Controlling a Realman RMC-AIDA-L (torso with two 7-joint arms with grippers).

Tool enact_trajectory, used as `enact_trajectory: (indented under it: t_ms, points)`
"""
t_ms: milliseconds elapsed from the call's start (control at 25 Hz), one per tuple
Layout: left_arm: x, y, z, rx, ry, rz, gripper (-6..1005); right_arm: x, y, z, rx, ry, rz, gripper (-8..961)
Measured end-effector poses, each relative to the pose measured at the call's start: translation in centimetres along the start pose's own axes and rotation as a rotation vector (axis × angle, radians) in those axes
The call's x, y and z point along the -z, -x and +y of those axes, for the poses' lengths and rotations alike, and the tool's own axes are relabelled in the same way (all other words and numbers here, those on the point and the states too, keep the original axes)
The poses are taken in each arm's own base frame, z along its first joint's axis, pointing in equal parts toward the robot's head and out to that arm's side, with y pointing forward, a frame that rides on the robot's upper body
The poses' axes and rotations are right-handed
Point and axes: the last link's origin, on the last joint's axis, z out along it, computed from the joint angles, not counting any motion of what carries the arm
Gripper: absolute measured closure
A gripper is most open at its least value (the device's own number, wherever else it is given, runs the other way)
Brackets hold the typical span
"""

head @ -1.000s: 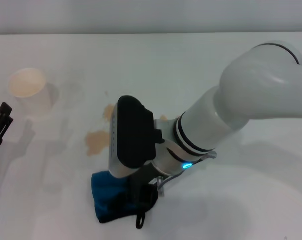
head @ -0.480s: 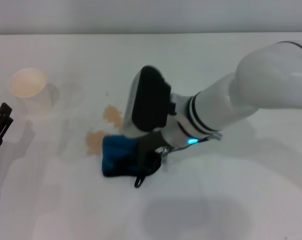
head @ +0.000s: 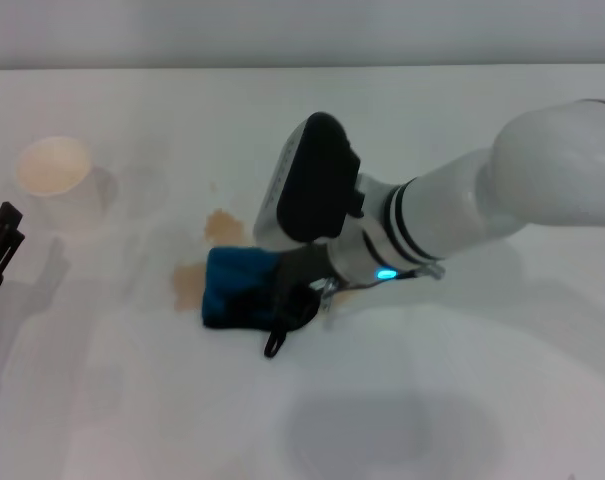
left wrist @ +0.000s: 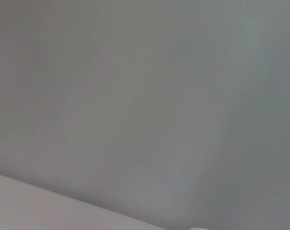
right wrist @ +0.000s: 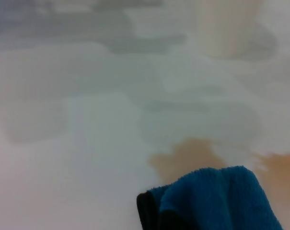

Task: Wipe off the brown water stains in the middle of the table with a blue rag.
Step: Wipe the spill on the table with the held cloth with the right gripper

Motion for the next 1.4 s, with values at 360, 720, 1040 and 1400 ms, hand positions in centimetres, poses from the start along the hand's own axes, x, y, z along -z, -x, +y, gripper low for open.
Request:
enact_trajectory:
  t_ms: [360, 720, 1040, 1400]
  points:
    - [-0.1, 0.0, 0.0, -0.001, 0.003, -0.001, 121, -0.6, 2.0, 4.7, 0.062, 0.113, -0.063, 846]
    - [0.0, 0.0, 0.0, 0.000, -0.001, -0.003, 122, -1.2, 2.3, 4.5, 0.030, 0.018, -0.171, 846]
    - [-0.1, 0.0, 0.0, 0.000, -0.003, 0.000, 122, -1.8, 0.8, 3.8, 0.038, -0.050, -0.171, 847]
    - [-0.3, -0.1, 0.0, 0.003, -0.004, 0.003, 122, -1.9, 0.2, 2.7, 0.032, -0.110, -0.184, 847]
